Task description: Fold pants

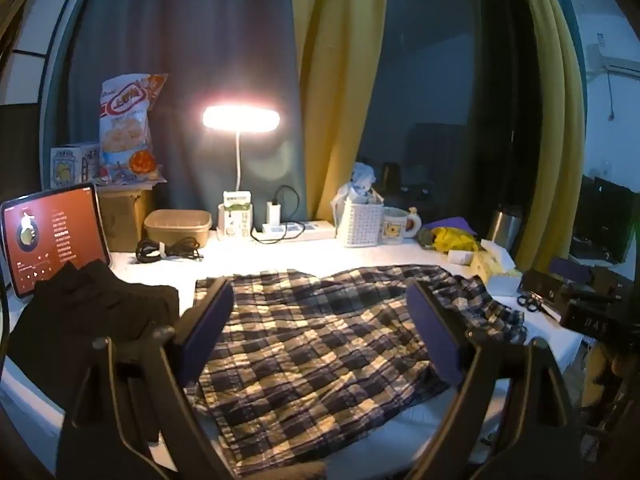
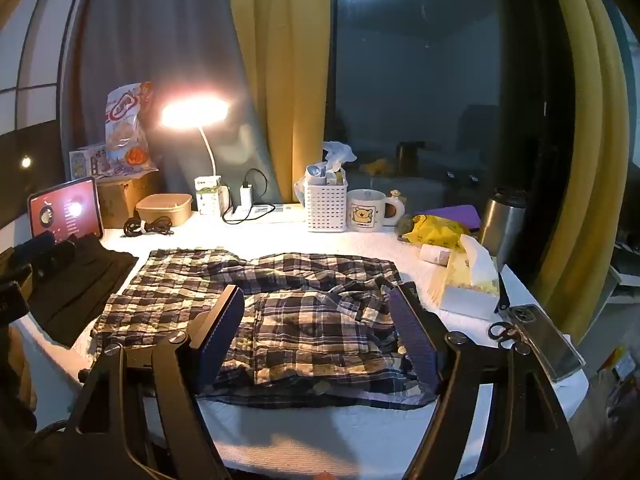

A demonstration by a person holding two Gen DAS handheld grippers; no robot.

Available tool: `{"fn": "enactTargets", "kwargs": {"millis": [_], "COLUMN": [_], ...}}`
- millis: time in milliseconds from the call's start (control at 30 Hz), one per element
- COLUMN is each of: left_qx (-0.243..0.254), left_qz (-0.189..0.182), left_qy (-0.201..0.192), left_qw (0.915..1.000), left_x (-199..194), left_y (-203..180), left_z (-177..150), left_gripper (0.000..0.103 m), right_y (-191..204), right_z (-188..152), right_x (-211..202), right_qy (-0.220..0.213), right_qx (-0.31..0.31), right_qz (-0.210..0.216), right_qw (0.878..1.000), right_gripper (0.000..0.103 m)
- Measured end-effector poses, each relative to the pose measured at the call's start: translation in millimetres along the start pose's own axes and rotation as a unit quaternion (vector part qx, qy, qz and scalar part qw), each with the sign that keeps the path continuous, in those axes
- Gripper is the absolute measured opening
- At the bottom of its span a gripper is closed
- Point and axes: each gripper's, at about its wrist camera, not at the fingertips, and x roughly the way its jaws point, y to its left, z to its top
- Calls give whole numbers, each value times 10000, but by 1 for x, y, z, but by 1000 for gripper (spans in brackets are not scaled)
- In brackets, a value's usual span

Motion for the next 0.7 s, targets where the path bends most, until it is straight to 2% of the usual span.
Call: {"fn": "enactTargets", "kwargs": {"millis": [300,400,700], "left_qx": [-36,35,133], "left_qz": [-84,-230,-234], "left_qy": [66,115,118], "left_qw": [9999,9997,9996], "left_x": [1,0,-2], "left_y": [5,1,-6], "left_z": [-2,-5,-3], "left_gripper": [89,89,89], "right_y": [-1,1,0], "right_z": [2,2,2], "right_x": [-4,-7,-5], "right_qy": [-7,-25,-19], "right_qx": [23,1,0], "right_qz": [55,30,41], "right_qw": [10000,10000,10000], "right_gripper": [78,78,78]}}
